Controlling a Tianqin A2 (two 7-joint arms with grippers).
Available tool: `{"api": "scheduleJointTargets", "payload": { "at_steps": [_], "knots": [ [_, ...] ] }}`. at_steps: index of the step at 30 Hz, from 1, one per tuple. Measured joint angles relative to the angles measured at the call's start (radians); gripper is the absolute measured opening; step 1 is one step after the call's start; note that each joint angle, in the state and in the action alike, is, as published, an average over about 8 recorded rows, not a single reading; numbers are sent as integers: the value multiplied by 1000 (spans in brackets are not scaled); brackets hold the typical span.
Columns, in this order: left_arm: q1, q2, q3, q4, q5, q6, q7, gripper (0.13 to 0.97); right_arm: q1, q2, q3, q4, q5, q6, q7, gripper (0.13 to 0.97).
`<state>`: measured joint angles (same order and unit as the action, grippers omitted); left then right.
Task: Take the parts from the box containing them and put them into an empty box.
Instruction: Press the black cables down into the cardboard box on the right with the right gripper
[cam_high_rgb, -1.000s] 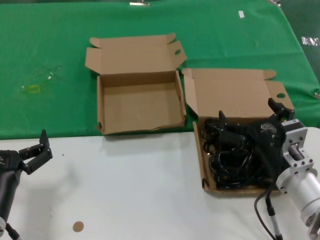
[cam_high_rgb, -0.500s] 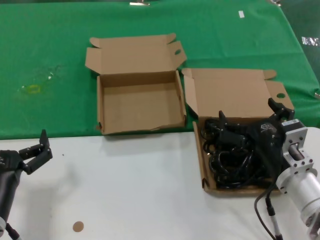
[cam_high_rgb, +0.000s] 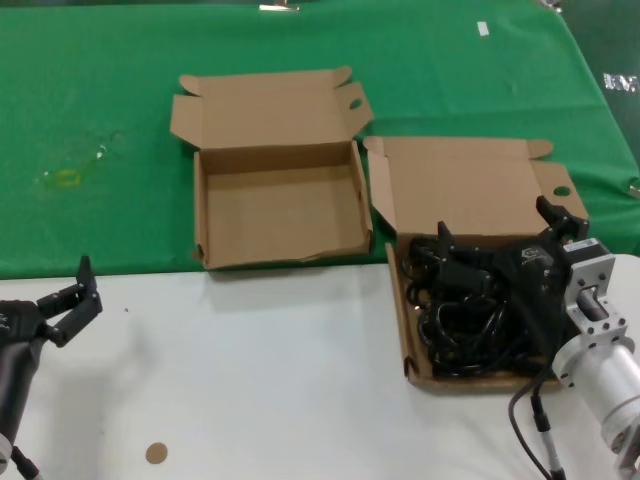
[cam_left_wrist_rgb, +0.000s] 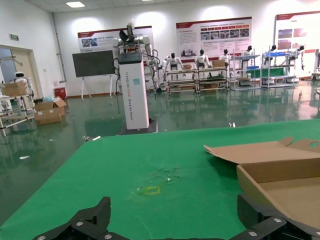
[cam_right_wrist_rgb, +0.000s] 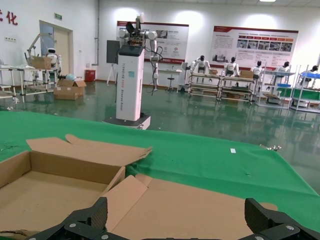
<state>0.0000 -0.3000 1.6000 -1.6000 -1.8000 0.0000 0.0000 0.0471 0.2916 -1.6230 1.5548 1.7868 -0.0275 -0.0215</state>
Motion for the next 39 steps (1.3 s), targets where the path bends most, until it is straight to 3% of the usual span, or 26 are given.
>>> {"api": "scheduleJointTargets", "payload": {
  "at_steps": [6, 17, 23, 27, 35, 39],
  "knots": [
    [0, 0, 0, 0, 0, 0, 0, 876, 0, 0, 0, 0, 0, 0, 0, 966],
    [0, 0, 0, 0, 0, 0, 0, 672, 0, 23, -27, 3, 21, 31, 9, 966],
    [0, 0, 0, 0, 0, 0, 0, 508, -2, 85, -88, 9, 81, 88, 17, 966],
    [0, 0, 0, 0, 0, 0, 0, 508, -8, 128, -110, 13, 106, 96, 21, 966],
    [0, 0, 0, 0, 0, 0, 0, 318, -5, 250, -134, 34, 134, 55, 50, 966],
    [0, 0, 0, 0, 0, 0, 0, 273, 17, 340, -153, 43, 148, 20, 86, 966]
  ]
}}
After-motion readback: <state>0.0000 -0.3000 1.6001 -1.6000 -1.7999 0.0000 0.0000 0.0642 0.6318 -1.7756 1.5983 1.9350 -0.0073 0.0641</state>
